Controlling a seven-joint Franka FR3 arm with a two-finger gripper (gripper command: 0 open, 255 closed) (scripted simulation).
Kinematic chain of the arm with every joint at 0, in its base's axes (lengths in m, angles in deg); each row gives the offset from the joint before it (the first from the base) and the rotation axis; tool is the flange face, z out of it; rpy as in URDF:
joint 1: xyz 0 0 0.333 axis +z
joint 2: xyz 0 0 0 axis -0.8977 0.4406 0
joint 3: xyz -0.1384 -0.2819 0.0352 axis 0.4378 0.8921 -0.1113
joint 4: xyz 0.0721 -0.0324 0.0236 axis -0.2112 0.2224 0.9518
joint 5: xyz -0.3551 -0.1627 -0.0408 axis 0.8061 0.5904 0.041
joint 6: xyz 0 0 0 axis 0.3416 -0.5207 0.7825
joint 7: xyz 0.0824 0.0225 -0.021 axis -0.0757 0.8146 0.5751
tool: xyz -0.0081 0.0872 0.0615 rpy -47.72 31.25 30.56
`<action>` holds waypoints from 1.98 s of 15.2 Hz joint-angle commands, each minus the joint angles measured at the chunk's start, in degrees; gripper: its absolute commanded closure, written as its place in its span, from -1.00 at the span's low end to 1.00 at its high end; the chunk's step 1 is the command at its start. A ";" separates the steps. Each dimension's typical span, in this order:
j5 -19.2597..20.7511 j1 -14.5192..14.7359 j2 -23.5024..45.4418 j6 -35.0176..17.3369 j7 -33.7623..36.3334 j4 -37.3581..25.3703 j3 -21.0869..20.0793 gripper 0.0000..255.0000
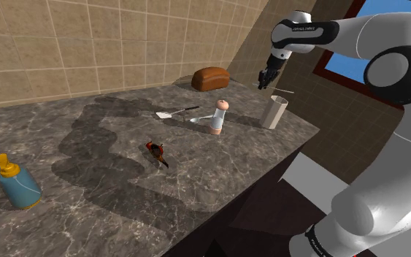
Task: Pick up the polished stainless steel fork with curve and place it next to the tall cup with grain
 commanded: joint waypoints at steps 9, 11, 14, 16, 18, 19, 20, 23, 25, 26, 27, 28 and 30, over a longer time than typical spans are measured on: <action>-1.01 -2.58 5.12 -2.37 -4.16 -2.65 1.26 1.00; -1.04 -2.57 5.30 -3.83 -4.21 -1.36 1.25 1.00; -1.09 -2.56 5.67 -5.99 -4.28 0.43 1.23 1.00; -1.14 -2.56 5.98 -7.41 -4.33 1.54 1.22 1.00; -1.18 -2.56 6.33 -8.81 -4.39 2.58 1.20 1.00; -1.20 -2.56 6.53 -9.50 -4.42 3.09 1.19 1.00; -1.23 -2.56 6.73 -10.19 -4.44 3.57 1.18 1.00; -1.31 -2.57 7.41 -12.24 -4.53 4.94 1.16 1.00; -1.37 -2.57 7.92 -13.58 -4.59 5.78 1.13 1.00; -1.40 -2.58 8.18 -14.24 -4.62 6.17 1.12 1.00; -1.43 -2.58 8.46 -14.91 -4.66 6.56 1.11 1.00; -1.47 -2.59 8.75 -15.56 -4.69 6.93 1.10 1.00; -1.53 -2.60 9.36 -16.87 -4.75 7.62 1.07 1.00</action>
